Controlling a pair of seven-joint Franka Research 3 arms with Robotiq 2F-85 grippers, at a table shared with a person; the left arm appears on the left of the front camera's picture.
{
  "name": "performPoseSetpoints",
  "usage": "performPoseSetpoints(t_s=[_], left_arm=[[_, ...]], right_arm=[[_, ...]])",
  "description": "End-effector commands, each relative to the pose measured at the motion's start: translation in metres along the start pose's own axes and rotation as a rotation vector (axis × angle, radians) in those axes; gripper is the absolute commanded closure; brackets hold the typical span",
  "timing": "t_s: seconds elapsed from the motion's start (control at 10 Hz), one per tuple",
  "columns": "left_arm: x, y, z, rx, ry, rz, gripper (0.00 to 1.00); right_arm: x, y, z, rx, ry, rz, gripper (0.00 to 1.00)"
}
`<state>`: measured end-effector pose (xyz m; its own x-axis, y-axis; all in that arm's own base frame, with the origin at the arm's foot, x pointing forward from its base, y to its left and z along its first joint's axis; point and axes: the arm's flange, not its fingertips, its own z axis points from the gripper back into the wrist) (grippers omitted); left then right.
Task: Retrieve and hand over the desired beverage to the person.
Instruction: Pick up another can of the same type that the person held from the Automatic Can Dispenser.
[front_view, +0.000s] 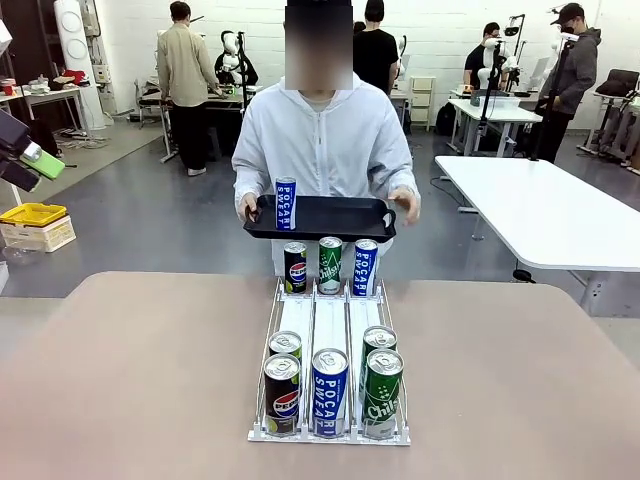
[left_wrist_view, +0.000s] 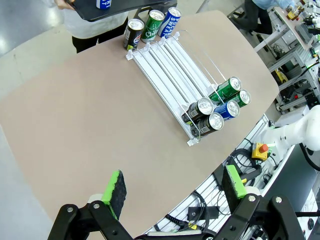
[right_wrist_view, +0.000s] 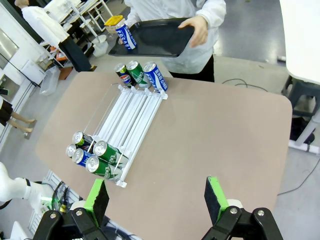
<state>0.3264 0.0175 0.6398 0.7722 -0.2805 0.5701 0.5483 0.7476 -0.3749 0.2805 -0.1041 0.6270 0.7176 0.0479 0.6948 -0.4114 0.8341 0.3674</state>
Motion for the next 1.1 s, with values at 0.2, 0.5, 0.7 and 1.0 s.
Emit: performPoseSetpoints(t_s=[0.2, 0.5, 0.7, 1.0], left_arm=[[0.0, 0.0, 0.0, -0.007, -0.005, -0.006, 0.0], [0.0, 0.0, 0.0, -0.007, -0.005, -0.006, 0.0], [0.0, 0.0, 0.0, -0.007, -0.005, -0.006, 0.0], [0.0, 0.0, 0.0, -0.007, -0.005, -0.006, 0.0]], right_arm=[[-0.006, 0.079, -0.077, -0.118, 0.285, -0.012, 0.0], [-0.019, 0.149, -0.172, -0.317, 0.53, -0.2, 0.0], [-0.039, 0.185, -0.223, -0.452, 0.632, -0.238, 0.0], [-0.049, 0.206, -0.26, -0.456, 0.63, -0.24, 0.0]])
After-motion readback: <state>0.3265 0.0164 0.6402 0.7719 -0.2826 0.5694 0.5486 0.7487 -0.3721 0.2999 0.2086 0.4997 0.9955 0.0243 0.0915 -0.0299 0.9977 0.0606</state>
